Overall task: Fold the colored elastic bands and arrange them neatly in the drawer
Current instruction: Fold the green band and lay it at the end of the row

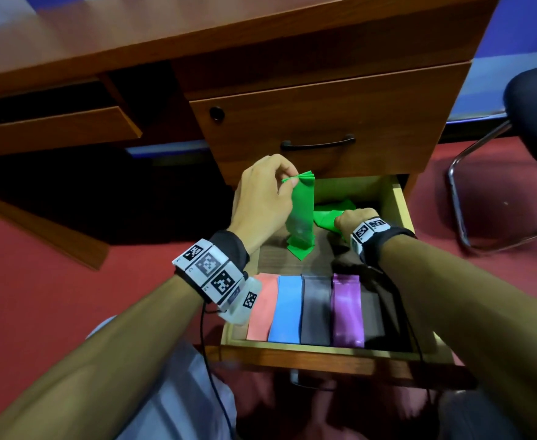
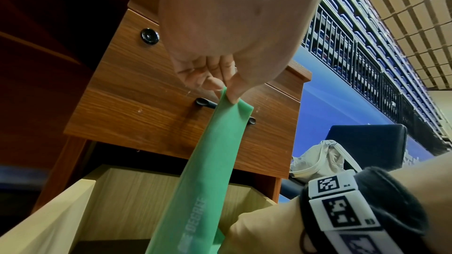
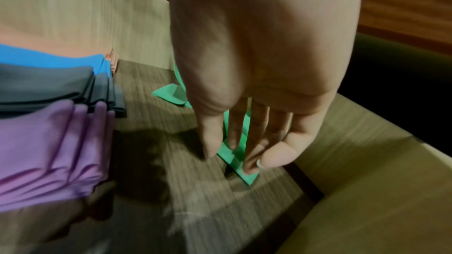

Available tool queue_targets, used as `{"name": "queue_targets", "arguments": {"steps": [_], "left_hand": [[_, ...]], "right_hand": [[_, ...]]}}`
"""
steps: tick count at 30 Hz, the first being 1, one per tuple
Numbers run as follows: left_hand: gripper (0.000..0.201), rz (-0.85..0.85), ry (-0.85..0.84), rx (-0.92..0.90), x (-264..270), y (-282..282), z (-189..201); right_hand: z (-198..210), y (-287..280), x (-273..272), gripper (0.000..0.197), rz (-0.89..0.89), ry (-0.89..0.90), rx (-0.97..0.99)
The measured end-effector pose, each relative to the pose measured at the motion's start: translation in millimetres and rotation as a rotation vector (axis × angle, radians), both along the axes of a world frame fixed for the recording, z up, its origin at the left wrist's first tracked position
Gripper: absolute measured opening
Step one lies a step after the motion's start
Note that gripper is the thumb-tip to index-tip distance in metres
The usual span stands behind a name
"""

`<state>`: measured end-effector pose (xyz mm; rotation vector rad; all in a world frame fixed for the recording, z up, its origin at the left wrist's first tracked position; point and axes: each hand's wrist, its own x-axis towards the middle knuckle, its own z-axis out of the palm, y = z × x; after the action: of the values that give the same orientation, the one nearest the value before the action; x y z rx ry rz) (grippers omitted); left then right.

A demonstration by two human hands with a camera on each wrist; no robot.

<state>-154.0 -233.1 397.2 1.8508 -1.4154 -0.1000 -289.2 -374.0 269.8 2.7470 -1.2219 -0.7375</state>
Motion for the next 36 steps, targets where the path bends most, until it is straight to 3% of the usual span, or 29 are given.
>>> {"name": "queue_targets", "arguments": {"steps": [8, 21, 30, 36], "left_hand": [[0.01, -0.012, 0.006, 0.029, 0.7, 3.8, -1.0], [0.01, -0.008, 0.022, 0.031, 2.5, 4.6, -1.3], [0.011, 0.004, 0.03, 0.037, 3.7, 4.3, -3.0], [0.011, 0.016, 0.027, 0.032, 5.8, 2.4, -3.8]], "right_hand": [[-28.6, 16.8, 22.4, 0.034, 0.006, 0.065, -0.093], [-18.4, 23.8, 19.8, 0.029, -0.047, 0.112, -0.096], [-14.2, 18.8, 11.7, 0.038, -0.07, -0.051, -0.083], [-0.6, 23.1, 13.1, 0.04, -0.18, -0.156, -0.004]]}}
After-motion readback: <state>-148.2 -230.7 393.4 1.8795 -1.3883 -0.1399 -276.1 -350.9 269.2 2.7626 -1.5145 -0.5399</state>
